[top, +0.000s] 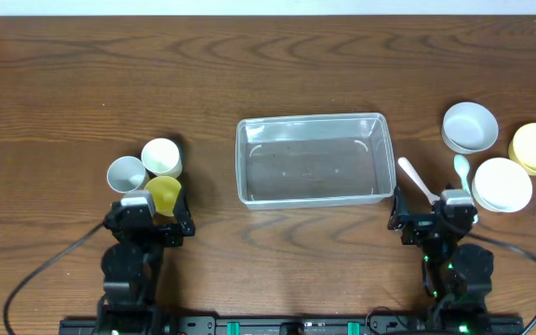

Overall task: Pack container
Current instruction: 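Reach the left gripper down and grasp the yellow cup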

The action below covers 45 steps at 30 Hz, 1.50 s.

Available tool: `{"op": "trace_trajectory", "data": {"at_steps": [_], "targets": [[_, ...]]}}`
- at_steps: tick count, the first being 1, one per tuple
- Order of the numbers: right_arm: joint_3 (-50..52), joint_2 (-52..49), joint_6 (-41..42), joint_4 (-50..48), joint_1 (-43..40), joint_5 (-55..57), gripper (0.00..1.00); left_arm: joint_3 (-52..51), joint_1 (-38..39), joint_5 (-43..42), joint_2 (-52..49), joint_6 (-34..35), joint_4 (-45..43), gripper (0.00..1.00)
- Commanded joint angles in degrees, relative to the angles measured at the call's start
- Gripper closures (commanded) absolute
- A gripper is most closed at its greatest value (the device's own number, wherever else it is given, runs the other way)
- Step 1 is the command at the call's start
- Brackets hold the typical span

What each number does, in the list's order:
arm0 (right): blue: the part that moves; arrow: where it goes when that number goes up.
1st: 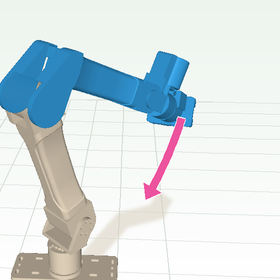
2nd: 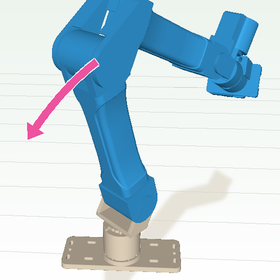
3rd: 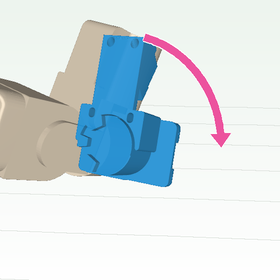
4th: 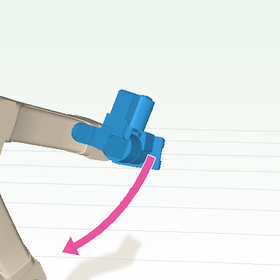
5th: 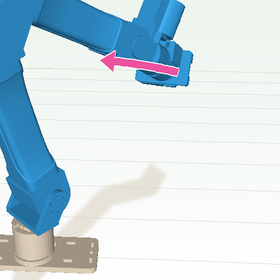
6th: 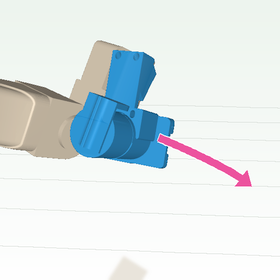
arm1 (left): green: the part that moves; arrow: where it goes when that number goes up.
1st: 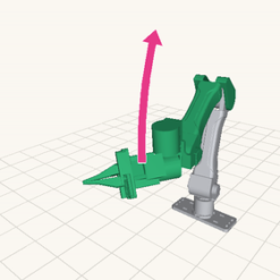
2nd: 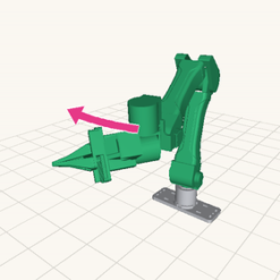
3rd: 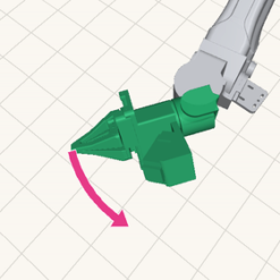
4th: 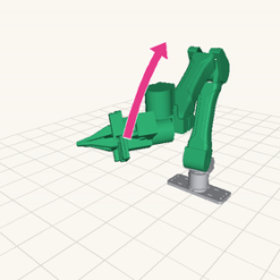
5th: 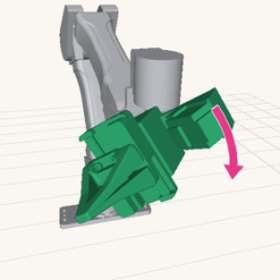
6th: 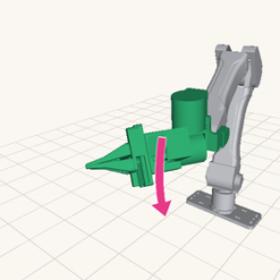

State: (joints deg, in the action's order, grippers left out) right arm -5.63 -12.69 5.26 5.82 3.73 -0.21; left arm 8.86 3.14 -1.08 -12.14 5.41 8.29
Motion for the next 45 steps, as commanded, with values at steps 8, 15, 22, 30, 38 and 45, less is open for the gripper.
{"op": "trace_trajectory", "data": {"at_steps": [8, 15, 22, 30, 38, 45], "targets": [[-30.16, -24.85, 1.11, 20.81, -0.07, -0.26, 0.01, 36.85, -0.24, 0.46, -27.78, 4.13, 30.82, 0.02], [-53.29, -46.18, 0.02, 44.61, -0.07, -3.78, 0.01, 61.07, -0.22, 0.42, -50.73, 4.13, 58.9, 0.02], [-59.14, -57.86, 0.11, 52.15, -0.07, -7.02, 0.01, 63.47, -0.22, -0.24, -61.09, 4.59, 61.02, 0.02], [-59.12, -63.69, 2.45, 52.26, -0.07, -4.11, 0.01, 63.47, -0.17, -0.22, -70.66, 4.59, 60.41, 0.02], [-59.12, -66.16, 2.43, 52.3, -0.07, -3.78, 0.01, 63.25, -0.17, -2.62, -80.41, 4.57, 58.66, 0.08], [-59.12, -66.36, 2.45, 52.3, -0.07, -3.63, 0.01, 63.17, -0.15, -3.45, -85.94, 4.57, 57.22, 0.12]]}}
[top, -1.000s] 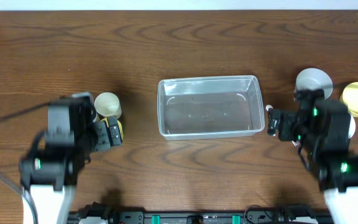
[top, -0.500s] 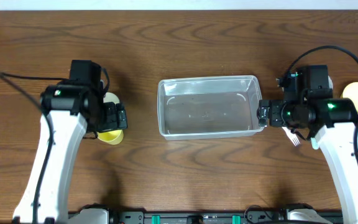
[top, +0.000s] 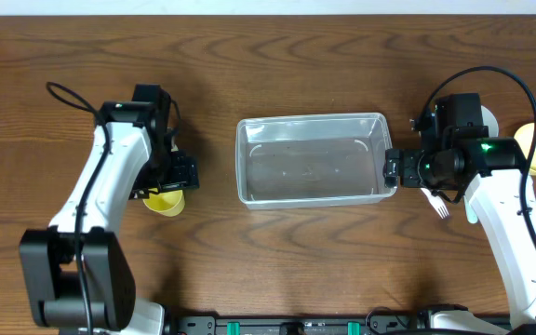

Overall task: Pack container
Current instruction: 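Reach the left gripper down and grasp the yellow cup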

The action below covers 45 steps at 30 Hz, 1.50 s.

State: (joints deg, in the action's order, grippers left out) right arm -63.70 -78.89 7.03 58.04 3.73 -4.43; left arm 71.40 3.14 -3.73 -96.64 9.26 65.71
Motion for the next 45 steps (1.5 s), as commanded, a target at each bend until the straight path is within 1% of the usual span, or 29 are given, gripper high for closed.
{"op": "trace_trajectory", "data": {"at_steps": [1, 4, 8, 10, 12, 13, 14, 16, 20, 22, 26, 29, 34, 37, 40, 42, 45], "targets": [[-1.03, -0.15, 0.68, 0.09, -0.07, 0.59, 0.01, 0.48, -0.17, -0.79, -1.95, 0.7, -0.7, 0.13], [-1.03, -0.13, 0.68, 0.2, -0.07, 0.57, 0.03, -0.59, -0.17, -0.81, -3.39, 0.74, -2.54, 0.19], [-1.05, -0.15, 0.66, 0.61, -0.07, 0.59, 0.04, -2.36, -0.17, -0.81, -5.03, 0.72, -3.5, 0.33], [-1.03, -0.15, 0.66, 0.81, -0.07, 0.59, 0.04, -2.95, -0.17, -0.81, -5.77, 0.72, -3.43, 0.44], [-1.03, -0.15, 0.66, 0.98, -0.07, 0.59, 0.04, -2.95, -0.17, -0.81, -6.14, 0.72, -3.13, 0.5], [-1.05, -0.13, 0.66, 1.03, -0.07, 0.59, 0.04, -2.95, -0.17, -0.81, -6.14, 0.72, -3.06, 0.57], [-1.03, -0.15, 0.66, 1.03, -0.07, 0.59, 0.04, -2.93, -0.17, -0.83, -6.08, 0.74, -3.06, 0.62], [-1.03, -0.13, 0.66, 1.01, -0.07, 0.61, 0.04, -2.93, -0.15, -0.81, -6.01, 0.72, -3.04, 0.66], [-1.03, -0.13, 0.66, 1.05, -0.07, 1.22, 0.04, -2.93, -0.15, -0.83, -6.01, 0.76, -2.95, 0.85], [-1.03, -0.13, 0.63, 1.16, -0.07, 1.66, 0.04, -2.93, 0.24, -0.83, -5.88, 0.96, -2.6, 0.93], [-1.05, -0.13, 0.63, 1.11, -0.07, 1.68, 0.04, -2.69, 2.89, -0.79, -4.55, 1.22, -1.07, 0.94], [-1.03, -0.13, 0.68, 1.11, -0.07, 2.75, 0.04, -1.22, 5.9, -0.76, -2.36, 2.82, 1.44, 0.94], [-1.05, -0.13, 0.68, 0.68, -0.13, 3.82, 0.04, 3.45, 12.07, 1.09, 4.72, 5.6, 6.38, 0.94], [-1.03, -0.13, 0.68, 0.07, -0.63, 3.8, 0.03, 8.41, 15.02, 2.27, 9.4, 5.92, 8.24, 0.94], [-1.05, -0.13, 0.76, -0.44, -1.6, 3.69, 0.01, 13.81, 17.11, 2.27, 12.11, 5.9, 7.82, 0.94], [-1.05, -0.13, 0.94, -0.63, -2.21, 3.3, 0.01, 16.96, 18.47, 2.27, 12.52, 5.86, 6.03, 0.94], [-1.05, -0.13, 1.09, -0.61, -2.67, 2.86, 0.01, 17.99, 20.22, 2.19, 11.67, 4.85, -0.24, 0.94]]}}
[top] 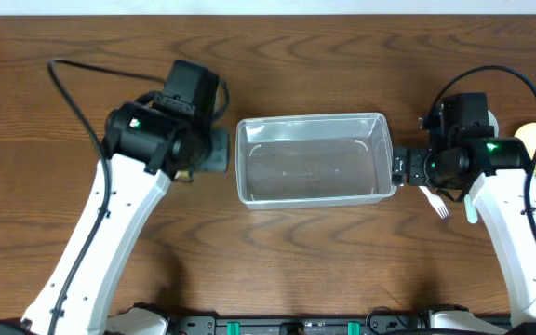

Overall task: Pack container
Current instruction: 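Reach the left gripper down and grasp the yellow cup, then carry the yellow cup into the container and release it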

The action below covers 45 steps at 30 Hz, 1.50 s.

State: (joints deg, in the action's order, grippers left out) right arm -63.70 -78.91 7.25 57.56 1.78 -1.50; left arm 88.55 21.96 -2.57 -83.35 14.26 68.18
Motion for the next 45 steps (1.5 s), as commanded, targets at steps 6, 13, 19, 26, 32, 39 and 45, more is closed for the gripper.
{"op": "trace_trajectory", "data": {"at_steps": [6, 13, 19, 26, 32, 39, 45], "targets": [[-1.05, -0.11, 0.87, -0.11, -0.76, -0.04, 0.01, 0.83, 4.52, -3.85, -9.11, -1.99, -11.85, 0.94], [-1.05, -0.11, 0.87, -0.04, -0.74, -0.04, 0.01, 0.83, 8.26, -4.35, -19.02, -4.2, -15.17, 0.94], [-1.05, -0.11, 0.85, 0.13, -0.74, -0.07, 0.01, 0.83, 7.85, -3.91, -26.01, -5.11, -14.53, 0.94], [-1.05, -0.11, 0.87, 0.37, -0.74, -0.07, 0.01, 0.83, 7.69, 4.28, -29.83, -8.41, -13.92, 0.94], [-1.05, -0.11, 0.9, 0.5, -0.74, -0.07, 0.01, 0.81, 7.61, 9.94, -30.67, -10.71, -13.75, 0.94], [-1.05, -0.11, 0.87, 1.01, -0.74, -0.07, 0.01, 0.83, 6.71, 9.9, -30.67, -11.26, -14.34, 0.94], [-1.05, -0.11, 0.87, 1.01, -0.74, -0.04, 0.01, 0.81, 6.73, 9.88, -30.67, -11.26, -14.32, 0.75]]}}
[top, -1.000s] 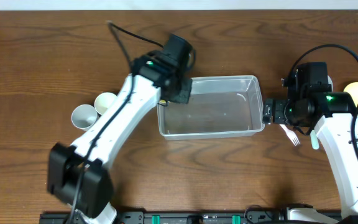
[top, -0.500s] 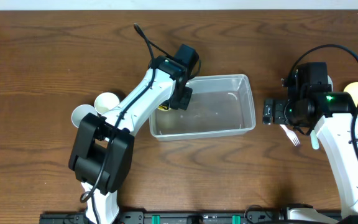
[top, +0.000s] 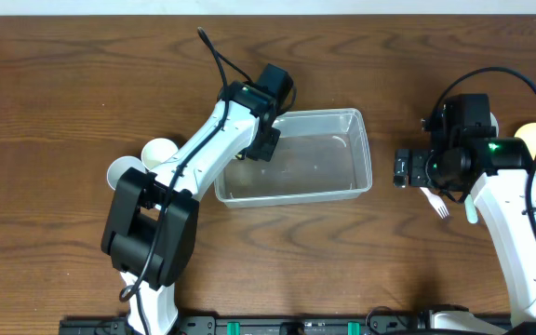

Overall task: Pack container
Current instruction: 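Carry the yellow cup into the container and release it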

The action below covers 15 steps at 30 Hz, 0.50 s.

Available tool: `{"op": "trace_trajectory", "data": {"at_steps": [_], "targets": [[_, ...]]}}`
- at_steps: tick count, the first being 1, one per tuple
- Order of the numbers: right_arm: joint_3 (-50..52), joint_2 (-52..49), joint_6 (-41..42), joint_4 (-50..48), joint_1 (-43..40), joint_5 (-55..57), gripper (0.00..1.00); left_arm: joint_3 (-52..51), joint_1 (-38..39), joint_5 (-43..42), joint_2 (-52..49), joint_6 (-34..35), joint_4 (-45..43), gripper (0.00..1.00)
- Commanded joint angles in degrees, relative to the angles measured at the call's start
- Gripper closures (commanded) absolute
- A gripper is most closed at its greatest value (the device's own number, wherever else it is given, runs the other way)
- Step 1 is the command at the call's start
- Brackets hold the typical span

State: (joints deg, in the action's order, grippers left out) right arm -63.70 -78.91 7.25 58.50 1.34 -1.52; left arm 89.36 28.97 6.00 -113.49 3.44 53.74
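Note:
The clear plastic container (top: 342,191) lies mid-table, skewed a little. My left gripper (top: 254,149) reaches over its left end. Only a sliver of the yellow cup (top: 240,156) shows under the fingers, at the container's left rim. A white cup (top: 161,151) and a grey cup (top: 122,173) stand to the left, partly behind the left arm. My right gripper (top: 400,168) hovers just right of the container, apart from it, with nothing seen in it. Its jaws are too small to read.
A white fork (top: 440,207) and a pale spoon (top: 473,210) lie under the right arm. A yellow bowl sits at the right edge. The right arm hides most of the white bowls. The left arm's cable loops above the container.
My left gripper moved right, from beside the container's left wall to over its left end. The container has shifted left and turned slightly, so it now stands apart from my right gripper.
Both arms were folded at the front, with the yellow cup standing by the other two cups. Then my left gripper was at the yellow cup and my right gripper at the container's right wall. Then the left was beside the container, and now it is over its left end.

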Motion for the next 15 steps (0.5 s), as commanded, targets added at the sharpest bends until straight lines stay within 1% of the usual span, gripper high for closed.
{"op": "trace_trajectory", "data": {"at_steps": [1, 2, 4, 7, 12, 15], "targets": [[-1.05, -0.11, 0.87, 0.09, -0.31, -0.02, 0.01, 0.0, -0.28, 1.31, -0.52, -0.44, 0.13, 0.69], [-1.05, -0.11, 0.87, 0.09, -0.31, -0.02, 0.01, 0.02, -0.28, 1.31, -0.52, -0.44, 0.13, 0.62], [-1.05, -0.11, 0.87, 0.09, -0.31, -0.02, 0.01, 0.0, -0.28, 1.31, -0.52, -0.44, 0.15, 0.55], [-1.05, -0.11, 0.87, 0.11, -0.31, -0.02, 0.01, 0.02, -0.28, 1.07, -0.52, -0.42, 0.15, 0.53], [-1.05, -0.11, 0.87, 0.24, -0.31, -0.02, 0.01, 0.07, -0.22, 1.09, 0.0, -0.42, 0.83, 0.47], [-1.05, -0.11, 0.87, 0.26, -0.31, -0.02, 0.01, 1.49, -0.24, 1.16, 1.99, -0.44, 2.64, 0.46]]}}
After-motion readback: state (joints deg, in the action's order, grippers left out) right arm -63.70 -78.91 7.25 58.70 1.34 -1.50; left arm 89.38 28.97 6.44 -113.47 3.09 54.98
